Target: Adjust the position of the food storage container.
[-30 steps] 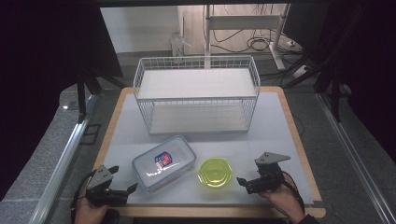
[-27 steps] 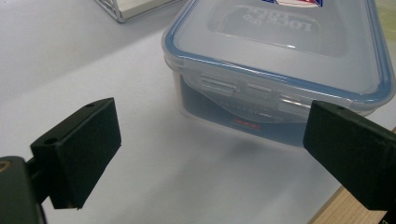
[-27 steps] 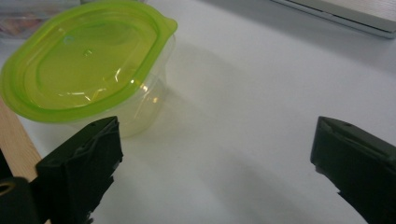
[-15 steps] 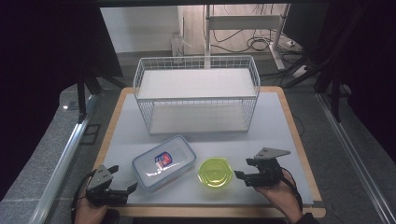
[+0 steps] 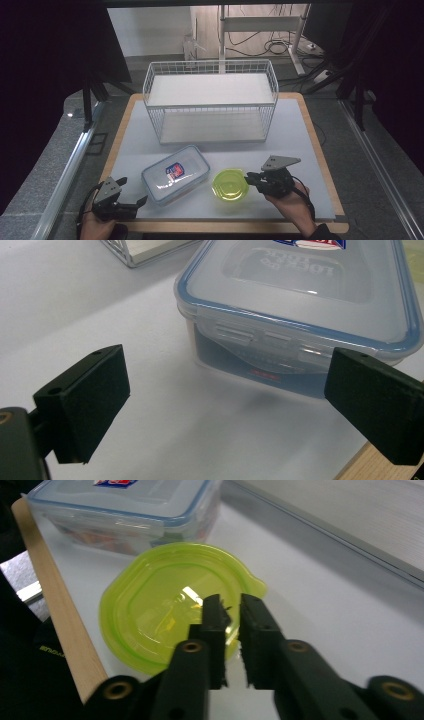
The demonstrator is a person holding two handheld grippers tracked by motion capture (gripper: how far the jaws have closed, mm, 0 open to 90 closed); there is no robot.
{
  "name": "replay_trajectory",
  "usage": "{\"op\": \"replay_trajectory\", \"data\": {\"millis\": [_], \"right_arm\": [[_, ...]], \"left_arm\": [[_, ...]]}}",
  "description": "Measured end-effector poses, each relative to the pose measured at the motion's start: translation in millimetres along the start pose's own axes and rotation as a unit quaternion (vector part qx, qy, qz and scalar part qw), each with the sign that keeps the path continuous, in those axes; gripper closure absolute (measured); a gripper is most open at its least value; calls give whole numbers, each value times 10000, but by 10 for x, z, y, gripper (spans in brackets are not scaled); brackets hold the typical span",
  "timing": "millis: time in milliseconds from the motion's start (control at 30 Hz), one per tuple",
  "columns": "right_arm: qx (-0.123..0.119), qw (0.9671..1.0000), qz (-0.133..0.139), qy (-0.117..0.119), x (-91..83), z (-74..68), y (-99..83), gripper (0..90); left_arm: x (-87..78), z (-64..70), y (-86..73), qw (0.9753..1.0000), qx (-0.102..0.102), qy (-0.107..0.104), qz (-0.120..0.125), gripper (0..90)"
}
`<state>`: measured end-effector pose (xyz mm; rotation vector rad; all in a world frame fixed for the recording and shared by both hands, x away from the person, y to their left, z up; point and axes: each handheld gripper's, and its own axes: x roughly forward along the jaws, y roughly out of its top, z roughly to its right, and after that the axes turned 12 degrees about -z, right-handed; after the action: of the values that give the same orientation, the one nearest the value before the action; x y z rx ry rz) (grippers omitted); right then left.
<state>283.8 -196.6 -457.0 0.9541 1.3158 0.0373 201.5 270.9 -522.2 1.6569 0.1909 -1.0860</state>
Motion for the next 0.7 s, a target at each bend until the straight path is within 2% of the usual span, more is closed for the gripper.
{"op": "replay_trajectory", "data": {"millis": [33, 200, 533, 700], "right_arm": [[-87, 9999, -13, 50, 32, -26, 41, 897], [-284, 9995, -66, 144, 134, -102, 145, 900], [-420, 9986, -118, 304, 324, -202, 295, 900], [-548, 9972, -142, 482, 448, -298, 400, 900]], "left_arm": [[2, 0, 0, 10000, 1, 6, -7, 44], [4, 1, 1, 10000, 6, 4, -18, 45], [11, 1, 4, 10000, -2, 21, -32, 46], [7, -2, 4, 10000, -16, 22, -15, 47]]}}
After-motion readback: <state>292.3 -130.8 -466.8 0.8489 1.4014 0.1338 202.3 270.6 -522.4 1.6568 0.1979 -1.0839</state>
